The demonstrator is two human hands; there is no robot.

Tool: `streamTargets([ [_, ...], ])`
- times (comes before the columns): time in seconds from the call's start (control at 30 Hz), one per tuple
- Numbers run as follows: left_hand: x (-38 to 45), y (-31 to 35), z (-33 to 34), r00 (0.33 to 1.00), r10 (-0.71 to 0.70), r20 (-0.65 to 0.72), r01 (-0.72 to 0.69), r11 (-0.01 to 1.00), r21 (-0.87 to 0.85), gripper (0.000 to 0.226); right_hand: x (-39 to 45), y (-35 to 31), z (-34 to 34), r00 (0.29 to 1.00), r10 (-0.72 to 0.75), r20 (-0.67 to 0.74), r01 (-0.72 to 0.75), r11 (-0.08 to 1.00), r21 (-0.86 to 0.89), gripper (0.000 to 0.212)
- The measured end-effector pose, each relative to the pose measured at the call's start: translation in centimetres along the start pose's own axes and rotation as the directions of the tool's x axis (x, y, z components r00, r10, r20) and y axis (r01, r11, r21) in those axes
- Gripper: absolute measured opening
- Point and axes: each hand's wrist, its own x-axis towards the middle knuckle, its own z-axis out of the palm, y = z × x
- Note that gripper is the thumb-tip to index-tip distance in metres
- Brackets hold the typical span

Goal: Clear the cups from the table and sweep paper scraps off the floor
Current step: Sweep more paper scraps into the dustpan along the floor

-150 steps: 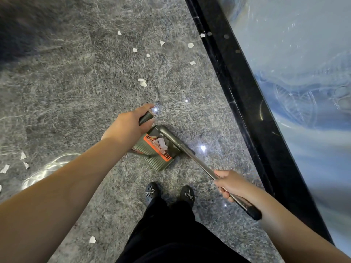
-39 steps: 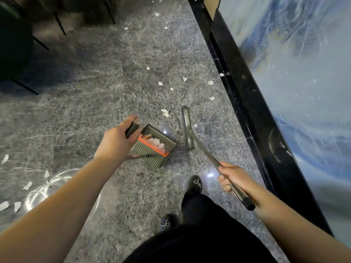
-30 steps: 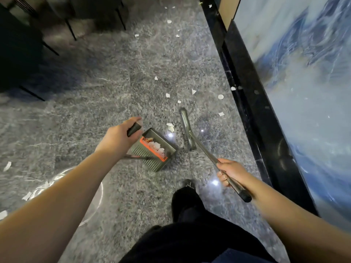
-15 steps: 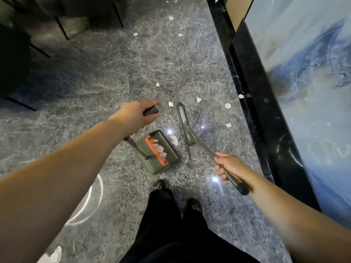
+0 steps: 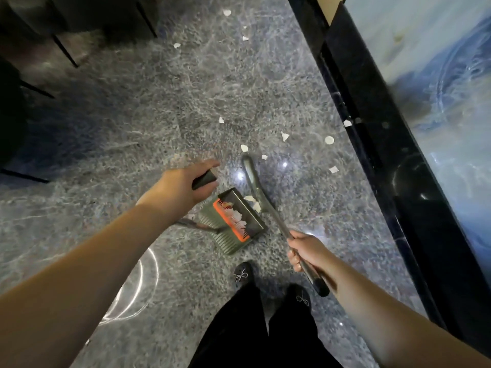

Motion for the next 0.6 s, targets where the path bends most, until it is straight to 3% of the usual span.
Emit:
streamTargets([
  [0.27,-1.6,-0.1,0.5,0.999,-0.032,0.036,0.032,0.999,0.009,0.042,-3.7,-0.9,0.1,0.995,0.024,0.098,-0.016,0.996,-0.085,0.053],
  [0.47,-2.2,0.2,0.3,0.998,-0.049,0.047,0.052,0.996,-0.067,0.038,-5.7,-1.7,-0.6,0.994,-0.003,0.109,-0.003,0.998,0.060,0.032],
  [0.6,-2.1,0.7,0.2,0.999,-0.038,0.021,0.039,0.995,-0.090,0.042,-6.3,-2.2,-1.1,0.999,-0.037,0.040,0.032,0.993,0.114,0.040],
])
